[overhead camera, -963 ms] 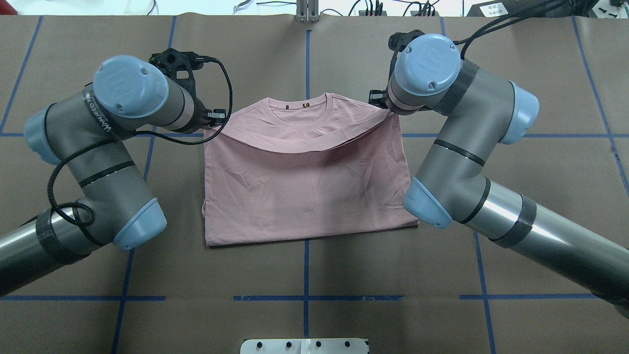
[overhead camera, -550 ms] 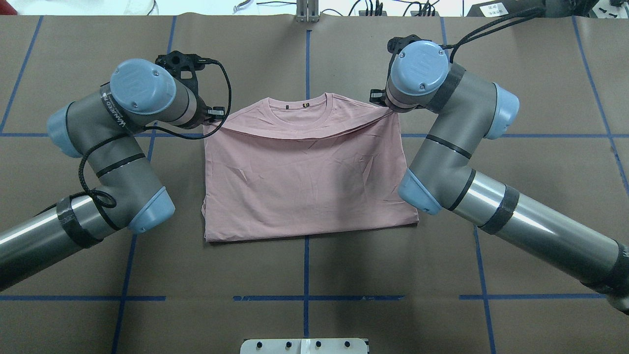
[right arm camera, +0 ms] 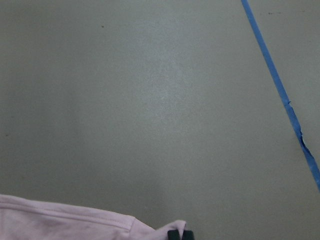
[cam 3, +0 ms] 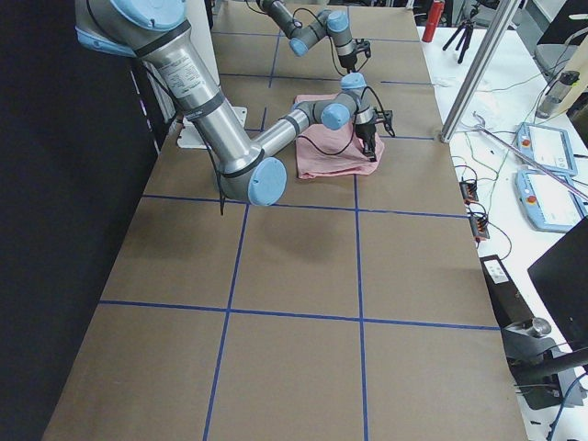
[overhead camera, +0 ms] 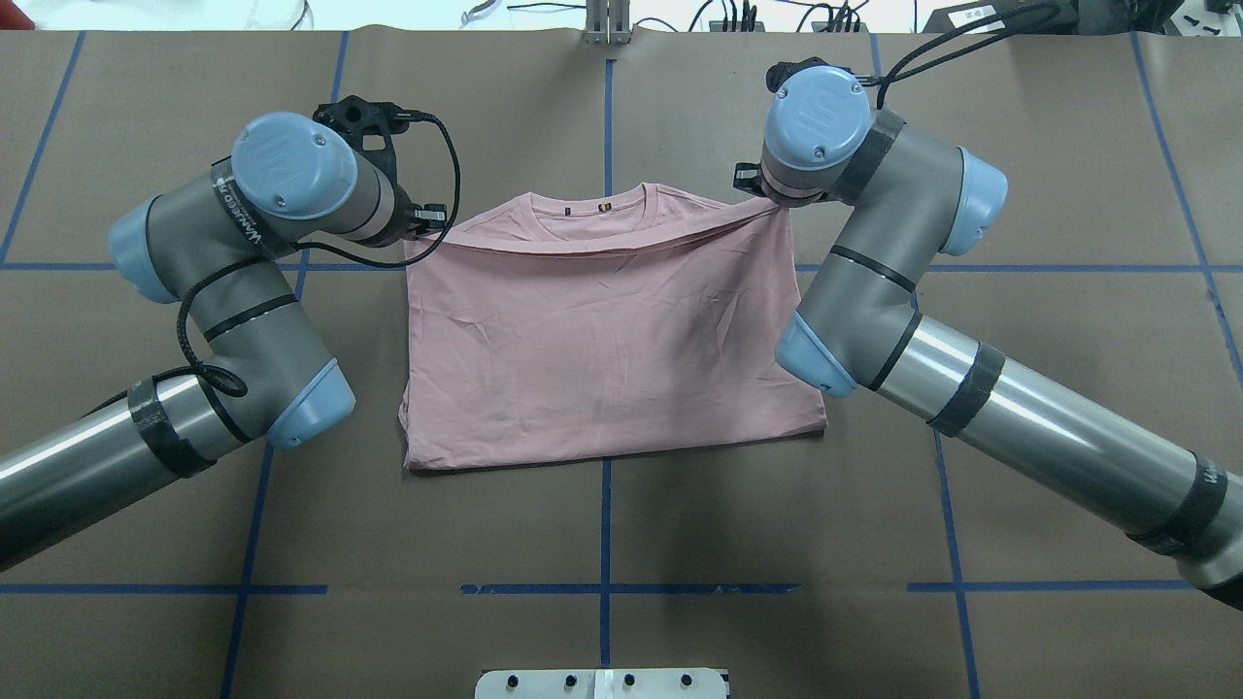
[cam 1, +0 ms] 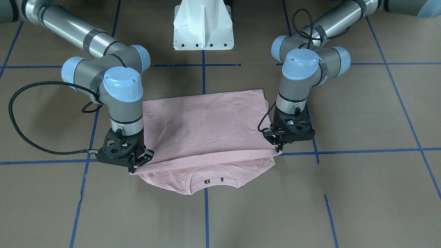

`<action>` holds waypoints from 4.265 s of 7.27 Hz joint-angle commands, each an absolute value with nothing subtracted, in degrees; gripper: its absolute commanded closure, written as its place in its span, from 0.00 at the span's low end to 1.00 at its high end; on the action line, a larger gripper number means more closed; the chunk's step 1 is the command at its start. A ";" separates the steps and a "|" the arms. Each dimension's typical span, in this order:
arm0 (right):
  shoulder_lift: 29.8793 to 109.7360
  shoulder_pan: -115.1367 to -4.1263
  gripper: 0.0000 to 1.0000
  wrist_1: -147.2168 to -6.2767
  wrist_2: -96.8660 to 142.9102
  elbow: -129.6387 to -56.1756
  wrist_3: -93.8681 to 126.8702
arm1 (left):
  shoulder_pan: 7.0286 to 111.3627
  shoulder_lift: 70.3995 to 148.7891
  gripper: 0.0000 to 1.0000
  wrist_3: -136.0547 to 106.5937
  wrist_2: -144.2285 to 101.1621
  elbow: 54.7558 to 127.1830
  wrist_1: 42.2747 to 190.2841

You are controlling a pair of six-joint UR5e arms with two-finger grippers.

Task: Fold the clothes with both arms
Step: 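Lay the hem near the collar and open both grippers, then move the left gripper to the folded shirt's near edge while the right arm withdraws, then grasp the folded shirt's edge with the left gripper and drag it away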

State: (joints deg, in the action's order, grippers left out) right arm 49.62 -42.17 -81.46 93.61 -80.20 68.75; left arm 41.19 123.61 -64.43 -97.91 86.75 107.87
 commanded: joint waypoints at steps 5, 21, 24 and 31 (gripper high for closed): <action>49.83 -43.49 0.00 -75.24 96.74 -76.11 59.36 | 41.57 117.62 0.00 -54.23 -98.35 92.84 112.33; 64.34 -47.64 0.00 -76.11 107.84 -95.89 52.12 | 21.27 103.02 1.00 -79.64 -92.38 107.75 112.94; 64.60 -47.64 0.00 -76.11 107.67 -95.71 52.29 | 26.15 100.46 1.00 -67.90 -92.29 108.99 112.76; 64.78 -47.20 0.00 -76.11 106.35 -95.54 54.75 | 53.24 127.44 1.00 -36.25 -92.37 59.37 130.21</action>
State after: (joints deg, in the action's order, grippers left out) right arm 64.93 -47.46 -76.11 106.61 -95.74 54.32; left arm 50.19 124.41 -40.58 -92.41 68.46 123.60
